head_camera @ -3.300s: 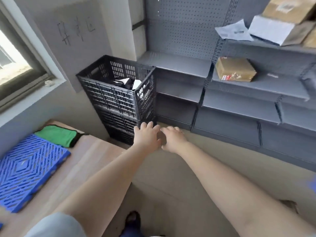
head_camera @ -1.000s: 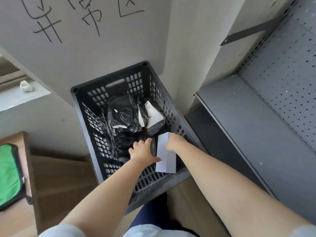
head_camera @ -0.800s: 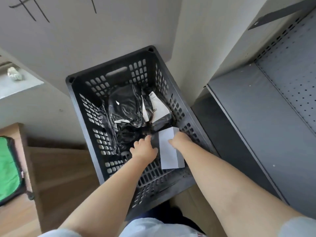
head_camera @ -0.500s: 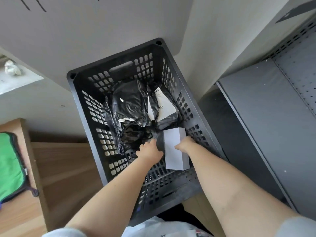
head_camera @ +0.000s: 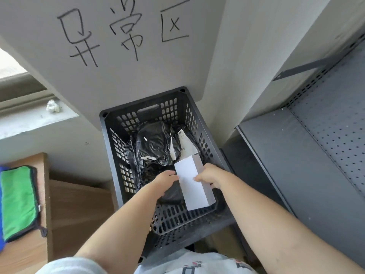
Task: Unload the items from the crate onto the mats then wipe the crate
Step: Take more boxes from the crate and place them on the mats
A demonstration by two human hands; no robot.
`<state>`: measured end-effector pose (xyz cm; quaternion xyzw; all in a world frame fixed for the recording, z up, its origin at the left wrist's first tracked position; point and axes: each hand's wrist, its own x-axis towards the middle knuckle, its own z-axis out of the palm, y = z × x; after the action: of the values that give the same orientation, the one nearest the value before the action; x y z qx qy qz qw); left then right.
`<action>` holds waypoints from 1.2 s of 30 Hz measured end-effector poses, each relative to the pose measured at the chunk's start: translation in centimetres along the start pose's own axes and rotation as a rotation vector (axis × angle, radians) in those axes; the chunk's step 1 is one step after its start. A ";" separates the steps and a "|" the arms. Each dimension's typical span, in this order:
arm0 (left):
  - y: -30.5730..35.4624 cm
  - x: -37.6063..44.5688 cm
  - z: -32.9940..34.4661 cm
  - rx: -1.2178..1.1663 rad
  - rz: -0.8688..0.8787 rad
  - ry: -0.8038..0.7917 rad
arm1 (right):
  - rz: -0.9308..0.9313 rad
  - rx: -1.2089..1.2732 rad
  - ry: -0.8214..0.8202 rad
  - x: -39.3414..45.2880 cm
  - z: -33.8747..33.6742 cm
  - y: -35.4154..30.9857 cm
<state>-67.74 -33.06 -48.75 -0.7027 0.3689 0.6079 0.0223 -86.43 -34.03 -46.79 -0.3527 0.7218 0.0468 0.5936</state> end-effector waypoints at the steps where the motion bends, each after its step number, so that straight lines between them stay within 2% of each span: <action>1: 0.3 -0.9 -0.4 -0.105 -0.045 -0.048 | -0.041 0.037 -0.035 -0.9 -0.6 -0.7; 4: 0.4 -3.4 -1.6 -0.373 -0.042 -0.146 | -0.153 0.175 -0.117 -3.4 -2.4 -2.3; 7: 0.4 -6.4 -2.0 -0.590 0.053 -0.088 | -0.242 0.313 -0.164 -5.5 -3.9 -2.9; 11: -0.2 -10.5 -2.1 -0.697 0.206 -0.080 | -0.354 0.446 -0.321 -7.8 -4.6 -2.8; 16: -0.8 -14.4 -1.2 -0.839 0.353 0.109 | -0.538 0.441 -0.390 -11.8 -4.2 -3.2; 21: -1.7 -19.3 1.0 -0.992 0.485 0.197 | -0.729 0.476 -0.353 -15.4 -2.8 -2.8; 28: -7.2 -24.8 4.2 -1.203 0.584 0.411 | -0.759 0.394 -0.608 -18.5 2.3 -0.2; 32: -13.4 -28.7 5.0 -1.313 0.589 0.555 | -0.692 0.303 -0.699 -20.1 7.8 0.7; 36: -21.0 -33.3 4.3 -1.407 0.616 0.674 | -0.662 0.213 -0.868 -23.5 15.4 0.5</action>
<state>-59.54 0.65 -29.62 -0.5645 0.0659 0.4327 -0.6998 -72.98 -15.52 -30.55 -0.4472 0.2624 -0.0745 0.8518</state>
